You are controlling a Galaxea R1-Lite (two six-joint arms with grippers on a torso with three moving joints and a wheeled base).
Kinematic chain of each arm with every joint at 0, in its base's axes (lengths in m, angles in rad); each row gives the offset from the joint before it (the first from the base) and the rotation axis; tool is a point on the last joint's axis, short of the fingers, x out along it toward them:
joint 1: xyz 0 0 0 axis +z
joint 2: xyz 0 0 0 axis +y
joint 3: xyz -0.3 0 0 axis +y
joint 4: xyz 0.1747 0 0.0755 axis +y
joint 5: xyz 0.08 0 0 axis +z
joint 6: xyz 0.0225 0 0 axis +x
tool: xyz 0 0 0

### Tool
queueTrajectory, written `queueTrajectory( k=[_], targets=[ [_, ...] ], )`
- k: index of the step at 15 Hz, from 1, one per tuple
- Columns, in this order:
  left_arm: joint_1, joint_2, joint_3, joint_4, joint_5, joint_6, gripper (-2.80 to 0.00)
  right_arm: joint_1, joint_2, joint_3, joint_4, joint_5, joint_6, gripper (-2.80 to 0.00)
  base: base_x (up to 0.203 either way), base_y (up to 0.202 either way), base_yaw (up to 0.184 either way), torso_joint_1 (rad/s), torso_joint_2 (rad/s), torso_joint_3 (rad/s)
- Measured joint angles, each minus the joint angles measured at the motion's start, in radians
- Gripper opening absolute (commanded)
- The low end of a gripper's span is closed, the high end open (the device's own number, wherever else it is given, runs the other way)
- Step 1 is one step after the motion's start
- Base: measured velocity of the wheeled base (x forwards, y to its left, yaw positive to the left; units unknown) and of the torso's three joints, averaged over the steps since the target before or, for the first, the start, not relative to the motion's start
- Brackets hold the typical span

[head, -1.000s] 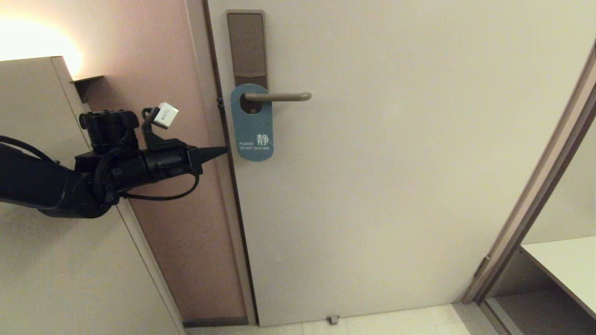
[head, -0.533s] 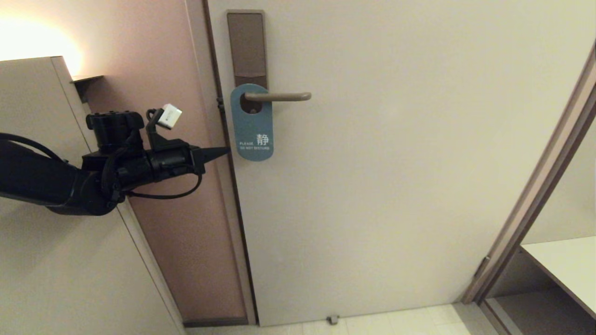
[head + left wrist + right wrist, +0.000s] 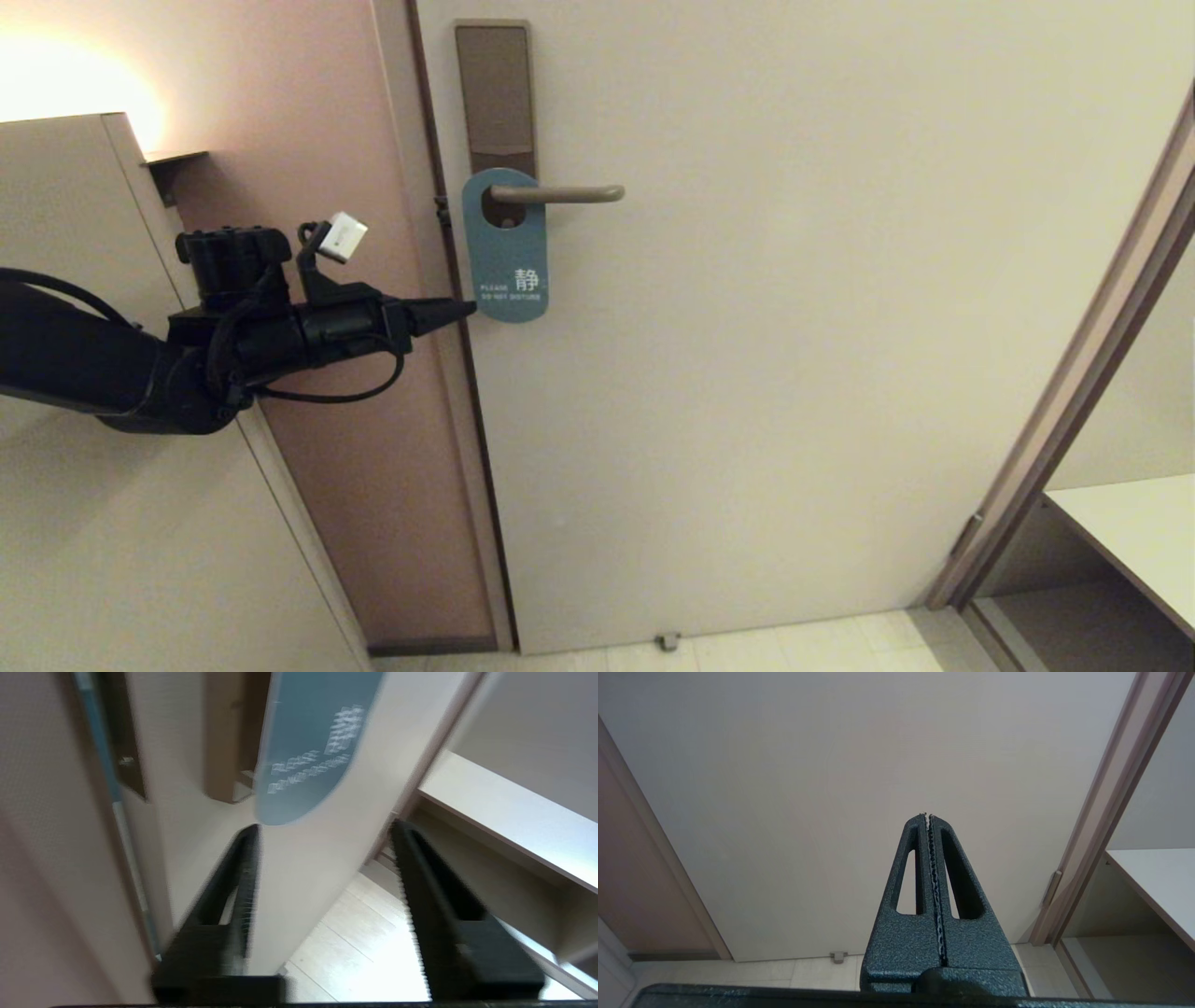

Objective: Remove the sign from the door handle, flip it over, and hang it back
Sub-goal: Take down the sign

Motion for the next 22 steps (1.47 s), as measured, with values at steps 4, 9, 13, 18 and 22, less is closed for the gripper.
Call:
queueTrajectory(
  k=[4, 9, 13, 18, 22],
  targets=[
    [0.032, 0.001, -0.001, -0.002, -0.109, 0.000, 0.00, 0.000, 0.000, 0.000, 0.000, 0.000, 0.000, -2.80, 0.000, 0.000, 0.000, 0.000, 0.00, 0.000],
    [0.069, 0.013, -0.020, -0.003, -0.206, 0.000, 0.00, 0.000, 0.000, 0.000, 0.000, 0.000, 0.000, -2.80, 0.000, 0.000, 0.000, 0.000, 0.00, 0.000],
    [0.073, 0.048, -0.081, -0.004, -0.250, 0.000, 0.00, 0.000, 0.000, 0.000, 0.000, 0.000, 0.000, -2.80, 0.000, 0.000, 0.000, 0.000, 0.00, 0.000],
    [0.063, 0.108, -0.162, -0.003, -0.307, -0.003, 0.00, 0.000, 0.000, 0.000, 0.000, 0.000, 0.000, -2.80, 0.000, 0.000, 0.000, 0.000, 0.00, 0.000],
    [0.058, 0.163, -0.236, -0.004, -0.338, -0.002, 0.00, 0.000, 0.000, 0.000, 0.000, 0.000, 0.000, -2.80, 0.000, 0.000, 0.000, 0.000, 0.00, 0.000]
  ],
)
